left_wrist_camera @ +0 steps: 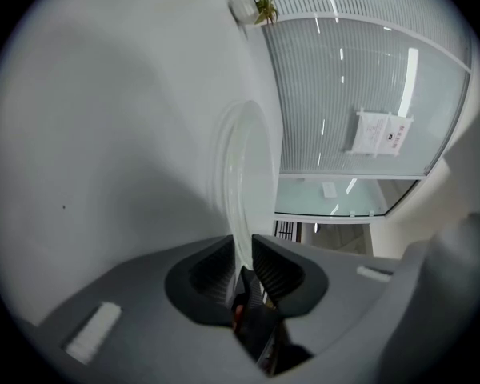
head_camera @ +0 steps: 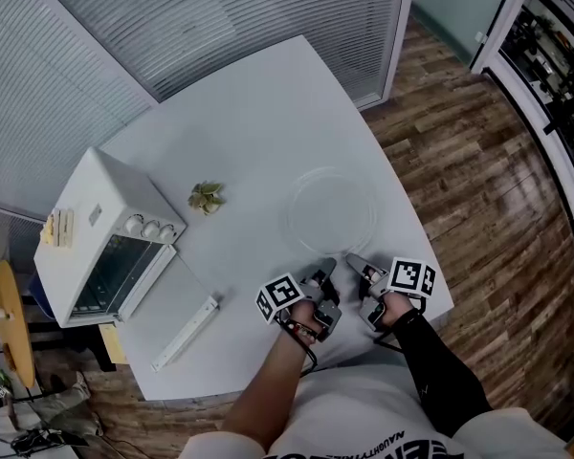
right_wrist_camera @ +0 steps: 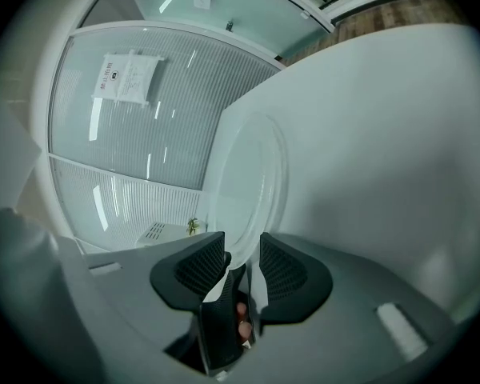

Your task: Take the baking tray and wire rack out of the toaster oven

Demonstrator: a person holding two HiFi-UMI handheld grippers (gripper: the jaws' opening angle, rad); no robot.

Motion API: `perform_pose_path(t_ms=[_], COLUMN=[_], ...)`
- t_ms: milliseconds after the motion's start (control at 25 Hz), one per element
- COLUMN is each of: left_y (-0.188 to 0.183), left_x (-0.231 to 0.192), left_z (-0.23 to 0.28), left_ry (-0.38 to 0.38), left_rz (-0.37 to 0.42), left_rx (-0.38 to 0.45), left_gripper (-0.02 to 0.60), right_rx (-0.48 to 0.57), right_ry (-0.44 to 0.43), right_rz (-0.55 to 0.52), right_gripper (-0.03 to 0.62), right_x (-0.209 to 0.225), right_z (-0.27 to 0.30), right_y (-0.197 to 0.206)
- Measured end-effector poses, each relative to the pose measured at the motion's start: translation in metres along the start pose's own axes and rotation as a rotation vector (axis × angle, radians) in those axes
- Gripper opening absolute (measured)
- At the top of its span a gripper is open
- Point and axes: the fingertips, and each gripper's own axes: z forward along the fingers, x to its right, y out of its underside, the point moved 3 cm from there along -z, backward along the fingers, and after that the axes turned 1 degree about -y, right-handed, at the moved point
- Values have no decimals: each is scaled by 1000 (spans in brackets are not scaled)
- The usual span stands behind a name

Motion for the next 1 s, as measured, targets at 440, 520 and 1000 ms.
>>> perform_pose_path(t_ms=[440, 520, 1000], left_y=[10, 8, -19], left_x=[1, 0, 28], left_z=[-8, -10, -36], left_ry=[-65, -65, -75], left_rz=[47, 49, 255], left_rx=[-67, -60, 26], left_gripper=[100, 100, 98], right_rx=[-41, -49, -76], right_ry=[84, 91, 97], right_rz=[-19, -26, -330], right_gripper=[140, 140, 138], right_x=[4, 3, -39], right_z=[0, 0, 6], right_y=[5, 7, -1])
